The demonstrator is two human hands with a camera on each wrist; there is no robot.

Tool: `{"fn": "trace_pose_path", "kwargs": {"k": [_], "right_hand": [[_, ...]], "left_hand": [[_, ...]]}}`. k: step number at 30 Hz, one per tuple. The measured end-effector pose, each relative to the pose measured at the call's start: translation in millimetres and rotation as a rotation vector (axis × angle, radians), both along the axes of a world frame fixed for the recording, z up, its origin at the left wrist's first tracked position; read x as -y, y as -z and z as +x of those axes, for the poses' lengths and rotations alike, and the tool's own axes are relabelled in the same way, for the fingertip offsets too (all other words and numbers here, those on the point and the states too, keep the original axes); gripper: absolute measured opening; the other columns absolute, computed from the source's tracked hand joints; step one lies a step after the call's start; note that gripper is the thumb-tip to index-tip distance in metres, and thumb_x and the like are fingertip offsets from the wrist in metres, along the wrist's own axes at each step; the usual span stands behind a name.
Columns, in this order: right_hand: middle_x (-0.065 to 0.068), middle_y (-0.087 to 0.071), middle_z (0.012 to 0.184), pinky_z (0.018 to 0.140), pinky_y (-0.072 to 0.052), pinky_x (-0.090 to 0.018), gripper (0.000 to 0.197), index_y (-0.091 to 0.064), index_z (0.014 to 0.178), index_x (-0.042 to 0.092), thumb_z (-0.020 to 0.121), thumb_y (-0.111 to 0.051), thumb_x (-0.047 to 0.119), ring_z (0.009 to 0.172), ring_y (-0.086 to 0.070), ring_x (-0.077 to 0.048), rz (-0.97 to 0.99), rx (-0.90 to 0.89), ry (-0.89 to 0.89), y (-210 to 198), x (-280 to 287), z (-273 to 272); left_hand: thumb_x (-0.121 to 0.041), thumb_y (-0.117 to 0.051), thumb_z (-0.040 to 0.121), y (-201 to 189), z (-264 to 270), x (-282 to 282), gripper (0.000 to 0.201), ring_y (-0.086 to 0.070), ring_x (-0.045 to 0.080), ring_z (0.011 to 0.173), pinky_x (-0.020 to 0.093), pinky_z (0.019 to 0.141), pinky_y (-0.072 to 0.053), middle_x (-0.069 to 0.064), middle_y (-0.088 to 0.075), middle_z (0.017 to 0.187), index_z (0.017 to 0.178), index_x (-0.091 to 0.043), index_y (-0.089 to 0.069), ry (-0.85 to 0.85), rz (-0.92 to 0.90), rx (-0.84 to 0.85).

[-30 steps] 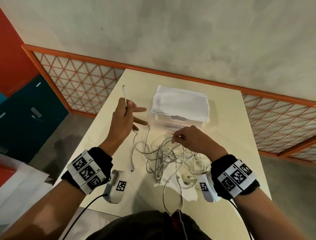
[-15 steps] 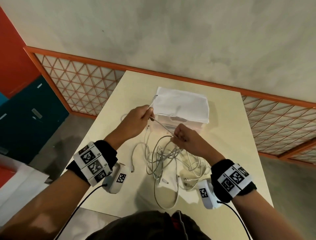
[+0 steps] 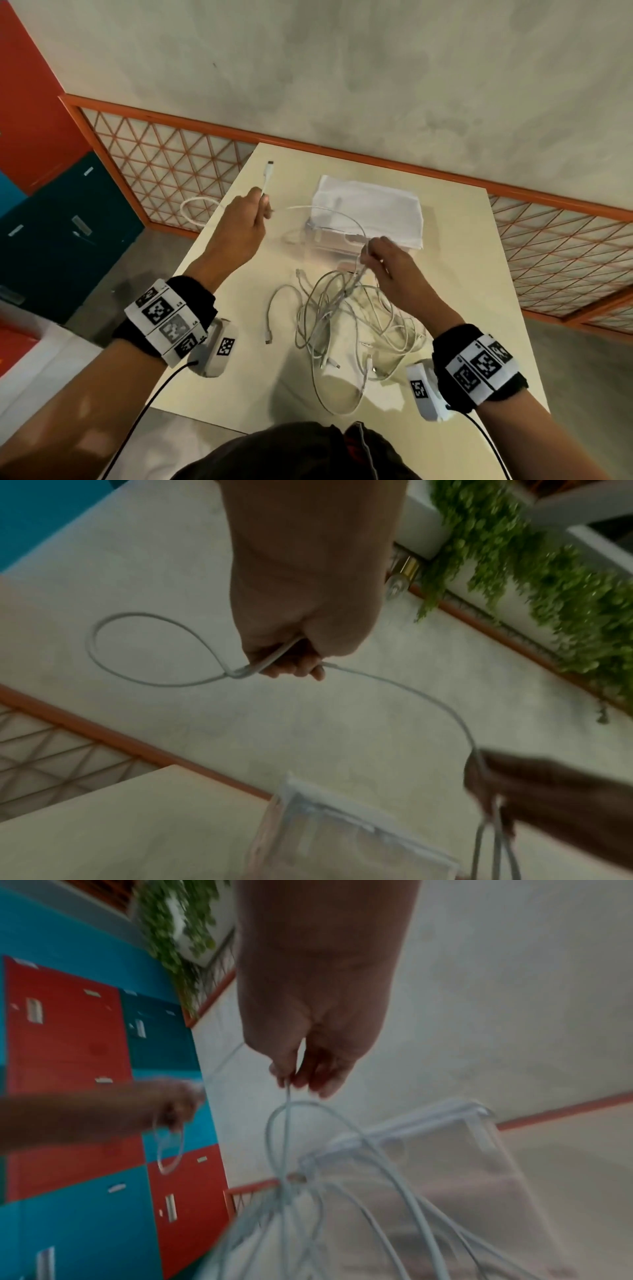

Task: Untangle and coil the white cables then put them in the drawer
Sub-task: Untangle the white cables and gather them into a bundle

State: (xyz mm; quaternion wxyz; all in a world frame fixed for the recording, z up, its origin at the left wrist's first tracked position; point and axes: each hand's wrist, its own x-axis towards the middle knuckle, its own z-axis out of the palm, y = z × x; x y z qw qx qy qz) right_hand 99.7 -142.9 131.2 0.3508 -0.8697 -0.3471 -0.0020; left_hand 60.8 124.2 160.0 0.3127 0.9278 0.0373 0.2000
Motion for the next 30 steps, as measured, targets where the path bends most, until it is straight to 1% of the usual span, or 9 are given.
{"fn": "trace_pose_path", "kwargs": {"k": [6,8,11,14,17,20,22,26,30], "right_hand": [[-0.004,-0.060,0.066,0.060,-0.042,-0.020,0.016,-0.043,0.089,0.009,0.101,-0.033,0.013,0.061,-0.053,-0.016,0.178,0.060,0.082,-63.8,-6.5,-7.2],[-0.006,-0.055,0.063,0.057,-0.044,-0.026,0.016,-0.044,0.091,0.008,0.101,-0.034,0.015,0.057,-0.050,-0.020,0.189,0.080,0.077,-74.4,-10.9,-7.4],[-0.008,-0.055,0.075,0.058,-0.050,-0.026,0.020,-0.051,0.093,0.008,0.101,-0.038,0.021,0.060,-0.051,-0.018,0.200,0.042,0.027,-73.9,-16.4,-4.5],[-0.003,-0.061,0.082,0.068,-0.044,-0.024,0.020,-0.063,0.089,0.013,0.096,-0.050,0.026,0.073,-0.057,-0.013,0.014,0.000,-0.098,-53.8,-21.0,-4.1],[0.002,-0.057,0.077,0.066,-0.038,-0.017,0.019,-0.068,0.087,0.012,0.093,-0.056,0.026,0.071,-0.054,-0.008,-0.043,-0.064,-0.137,-28.6,-29.9,-10.7],[0.003,-0.052,0.071,0.062,-0.035,-0.013,0.017,-0.068,0.084,0.011,0.090,-0.060,0.024,0.065,-0.047,-0.002,0.027,-0.039,-0.124,-21.2,-40.2,-14.8],[-0.005,-0.053,0.067,0.059,-0.033,-0.015,0.018,-0.064,0.079,0.013,0.088,-0.064,0.028,0.061,-0.045,-0.009,0.044,-0.030,-0.112,-21.8,-41.8,-14.2],[0.001,-0.047,0.059,0.054,-0.032,-0.015,0.029,-0.050,0.072,0.007,0.091,-0.061,0.028,0.055,-0.047,-0.014,-0.014,-0.191,-0.047,-9.7,-23.9,-11.3],[0.003,-0.063,0.068,0.069,-0.048,-0.031,0.029,-0.047,0.068,0.020,0.096,-0.050,0.026,0.069,-0.064,-0.021,-0.093,-0.276,-0.084,15.6,-1.1,-11.9]], "left_hand": [[-0.009,-0.032,0.101,28.6,-13.8,-4.6,0.023,-0.050,0.025,0.070,0.023,0.063,-0.028,0.005,-0.059,0.081,0.090,0.000,-0.051,0.008,-0.020,-0.147],[-0.009,-0.032,0.101,31.2,-17.3,2.1,0.022,-0.052,0.026,0.066,0.023,0.059,-0.031,0.000,-0.056,0.074,0.086,-0.004,-0.048,0.064,-0.075,-0.170],[-0.010,-0.032,0.101,37.3,-20.2,6.4,0.024,-0.056,0.014,0.065,0.009,0.060,-0.042,-0.002,-0.061,0.077,0.093,-0.001,-0.053,0.099,-0.193,-0.238],[-0.025,-0.032,0.103,41.3,-20.9,7.6,0.030,-0.059,0.025,0.081,0.035,0.081,-0.052,0.002,-0.066,0.101,0.107,-0.017,-0.061,0.100,-0.389,-0.094],[-0.025,-0.031,0.103,30.4,-22.4,20.8,0.034,-0.060,0.017,0.094,0.011,0.084,-0.043,-0.005,-0.067,0.111,0.112,-0.014,-0.062,0.252,-0.469,-0.020],[-0.029,-0.032,0.101,29.5,-23.7,39.1,0.033,-0.062,0.007,0.091,0.022,0.088,-0.043,-0.001,-0.069,0.093,0.098,-0.017,-0.062,0.447,-0.462,-0.229],[-0.028,-0.033,0.102,33.7,-25.6,45.2,0.031,-0.057,0.006,0.070,0.031,0.076,-0.044,-0.001,-0.060,0.076,0.083,-0.021,-0.056,0.471,-0.493,-0.328],[-0.020,-0.034,0.103,17.0,-27.1,38.6,0.030,-0.043,-0.001,0.058,0.018,0.063,-0.037,-0.008,-0.044,0.067,0.074,-0.024,-0.043,0.341,-0.429,-0.111],[-0.019,-0.032,0.103,-1.5,-24.4,26.6,0.029,-0.042,0.001,0.061,0.014,0.065,-0.034,-0.010,-0.043,0.069,0.075,-0.023,-0.042,0.274,-0.429,0.044]]}}
